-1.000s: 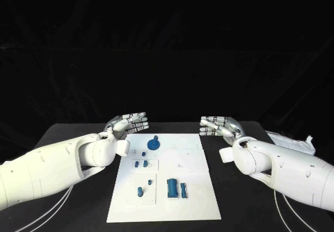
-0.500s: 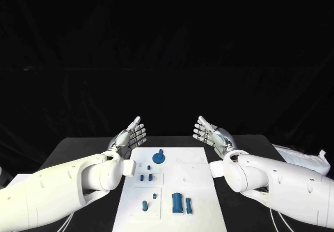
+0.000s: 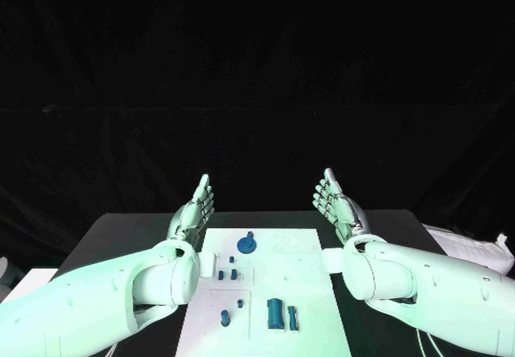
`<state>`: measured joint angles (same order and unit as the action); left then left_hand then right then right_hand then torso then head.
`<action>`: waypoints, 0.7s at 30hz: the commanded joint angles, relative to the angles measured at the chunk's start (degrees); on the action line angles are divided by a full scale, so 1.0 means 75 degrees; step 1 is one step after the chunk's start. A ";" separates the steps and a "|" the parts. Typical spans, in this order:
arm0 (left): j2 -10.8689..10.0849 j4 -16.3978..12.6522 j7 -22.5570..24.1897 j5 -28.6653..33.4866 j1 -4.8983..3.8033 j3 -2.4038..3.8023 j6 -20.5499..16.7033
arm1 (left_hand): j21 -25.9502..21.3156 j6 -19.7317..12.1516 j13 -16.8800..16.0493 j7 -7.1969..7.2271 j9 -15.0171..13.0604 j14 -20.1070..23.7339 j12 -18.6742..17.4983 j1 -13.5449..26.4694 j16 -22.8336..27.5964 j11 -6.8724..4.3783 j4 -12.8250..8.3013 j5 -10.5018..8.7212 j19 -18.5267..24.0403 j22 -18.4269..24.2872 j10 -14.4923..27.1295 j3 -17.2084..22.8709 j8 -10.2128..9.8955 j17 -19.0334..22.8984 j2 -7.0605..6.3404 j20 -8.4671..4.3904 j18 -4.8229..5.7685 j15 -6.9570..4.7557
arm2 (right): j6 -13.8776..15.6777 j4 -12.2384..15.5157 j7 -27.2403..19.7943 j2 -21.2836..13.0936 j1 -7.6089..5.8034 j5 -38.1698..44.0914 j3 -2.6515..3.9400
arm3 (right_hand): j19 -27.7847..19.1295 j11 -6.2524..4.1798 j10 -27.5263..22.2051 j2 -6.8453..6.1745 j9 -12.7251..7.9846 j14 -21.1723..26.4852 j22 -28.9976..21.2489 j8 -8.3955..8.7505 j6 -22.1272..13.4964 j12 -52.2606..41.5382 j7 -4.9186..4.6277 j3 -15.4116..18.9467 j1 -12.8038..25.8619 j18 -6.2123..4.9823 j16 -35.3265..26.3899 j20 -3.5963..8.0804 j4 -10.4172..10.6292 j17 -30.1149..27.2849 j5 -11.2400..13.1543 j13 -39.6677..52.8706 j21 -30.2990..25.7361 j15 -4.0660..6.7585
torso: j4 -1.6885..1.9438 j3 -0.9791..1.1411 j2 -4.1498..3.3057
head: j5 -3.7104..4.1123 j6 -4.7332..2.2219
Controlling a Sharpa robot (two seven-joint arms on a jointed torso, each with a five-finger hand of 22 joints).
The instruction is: Assemble the parts on the task board
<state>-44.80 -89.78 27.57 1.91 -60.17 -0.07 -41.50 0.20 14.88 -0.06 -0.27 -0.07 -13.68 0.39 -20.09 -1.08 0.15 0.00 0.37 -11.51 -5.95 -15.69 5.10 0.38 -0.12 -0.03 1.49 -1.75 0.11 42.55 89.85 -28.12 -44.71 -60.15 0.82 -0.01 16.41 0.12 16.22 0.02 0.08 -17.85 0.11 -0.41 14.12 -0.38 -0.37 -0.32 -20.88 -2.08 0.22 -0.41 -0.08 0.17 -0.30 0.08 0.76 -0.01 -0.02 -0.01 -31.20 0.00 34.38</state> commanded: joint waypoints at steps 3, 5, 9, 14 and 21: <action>0.0015 -0.0023 0.0297 -0.0254 0.0001 0.0009 -0.0349 | -0.0027 -0.0741 0.0008 0.0036 0.0009 0.0682 -0.0052 0.1000 0.0145 -0.0021 0.0000 -0.0050 0.0573 0.0793 0.0779 -0.0680 -0.0050 0.0016 0.0005 -0.0198 0.0234 -0.0015 | 0.0209 0.0014 -0.0223 0.0002 -0.0002 -0.0110 0.0001 | -0.0821 -0.0016 -0.0813 -0.0003 -0.0010 0.0890 -0.0015 0.0054 -0.0707 0.0050 0.0049 0.0043 0.1043 0.0277 -0.0029 0.0054 0.0011 -0.0022 0.0039 -0.0011 -0.0101 0.0001 | 0.0002 0.0001 0.0002 | 0.0000 0.0000; 0.0015 -0.0023 0.0297 -0.0254 0.0001 0.0009 -0.0349 | -0.0027 -0.0837 0.0008 0.0036 0.0009 0.0774 -0.0052 0.1132 0.0145 -0.0021 0.0000 -0.0050 0.0638 0.0793 0.0886 -0.0680 -0.0050 0.0016 0.0005 -0.0198 0.0234 -0.0015 | 0.0209 0.0014 -0.0223 0.0002 -0.0002 -0.0110 0.0001 | -0.0928 -0.0016 -0.0915 -0.0003 -0.0010 0.1007 -0.0015 0.0054 -0.0798 0.0050 0.0049 0.0043 0.1179 0.0277 -0.0029 0.0054 0.0011 -0.0022 0.0039 -0.0011 -0.0101 0.0001 | 0.0002 0.0001 0.0002 | 0.0000 0.0000; 0.0015 -0.0023 0.0297 -0.0254 0.0001 0.0009 -0.0349 | -0.0027 -0.1032 0.0008 0.0036 0.0009 0.0953 -0.0052 0.1392 0.0145 -0.0021 0.0000 -0.0050 0.0792 0.0793 0.1091 -0.0680 -0.0050 0.0016 0.0005 -0.0198 0.0234 -0.0015 | 0.0209 0.0014 -0.0223 0.0002 -0.0002 -0.0110 0.0001 | -0.1142 -0.0016 -0.1126 -0.0003 -0.0010 0.1237 -0.0015 0.0054 -0.0980 0.0050 0.0049 0.0043 0.1448 0.0277 -0.0029 0.0054 0.0011 -0.0022 0.0039 -0.0011 -0.0101 0.0001 | 0.0002 0.0001 0.0002 | 0.0000 0.0000; 0.0015 -0.0023 0.0297 -0.0254 0.0001 0.0009 -0.0349 | -0.0027 -0.1202 0.0008 0.0036 0.0009 0.1094 -0.0052 0.1617 0.0145 -0.0021 0.0000 -0.0050 0.0908 0.0793 0.1268 -0.0680 -0.0050 0.0016 0.0005 -0.0198 0.0234 -0.0015 | 0.0209 0.0014 -0.0223 0.0002 -0.0002 -0.0110 0.0001 | -0.1326 -0.0016 -0.1314 -0.0003 -0.0010 0.1440 -0.0015 0.0054 -0.1142 0.0050 0.0049 0.0043 0.1678 0.0277 -0.0029 0.0054 0.0011 -0.0022 0.0039 -0.0011 -0.0101 0.0001 | 0.0002 0.0001 0.0002 | 0.0000 0.0000; 0.0015 -0.0023 0.0297 -0.0254 0.0001 0.0009 -0.0349 | -0.0027 -0.1375 0.0008 0.0036 0.0009 0.1259 -0.0052 0.1864 0.0145 -0.0021 0.0000 -0.0050 0.1535 0.0793 0.1462 -0.0680 -0.0050 0.0016 0.0005 -0.0198 0.0234 -0.0015 | 0.0209 0.0014 -0.0223 0.0002 -0.0002 -0.0110 0.0001 | -0.1610 -0.0016 -0.1589 -0.0003 -0.0010 0.1759 -0.0015 0.0054 -0.1883 0.0050 0.0049 0.0043 0.2042 0.0277 -0.0029 0.0054 0.0011 -0.0022 0.0039 -0.0011 -0.0101 0.0001 | 0.0002 0.0001 0.0002 | 0.0000 0.0000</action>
<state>-44.80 -89.81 28.67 0.71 -60.16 -0.06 -43.83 0.20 6.24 -0.08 0.00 -0.08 -5.80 0.39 -8.35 -0.38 -0.01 -0.02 0.38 -3.97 -0.27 -6.65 0.59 0.38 -0.08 -0.03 0.07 -0.85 -0.09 44.20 89.87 -28.88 -44.71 -60.14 -0.25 -0.01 5.14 0.04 5.11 -0.04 0.10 -5.53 0.10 -0.19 2.71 -0.38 0.03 -0.32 -6.53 -0.35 0.22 -0.02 -0.08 0.08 -0.30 0.08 0.21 -0.01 0.00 0.01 -31.18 0.00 34.37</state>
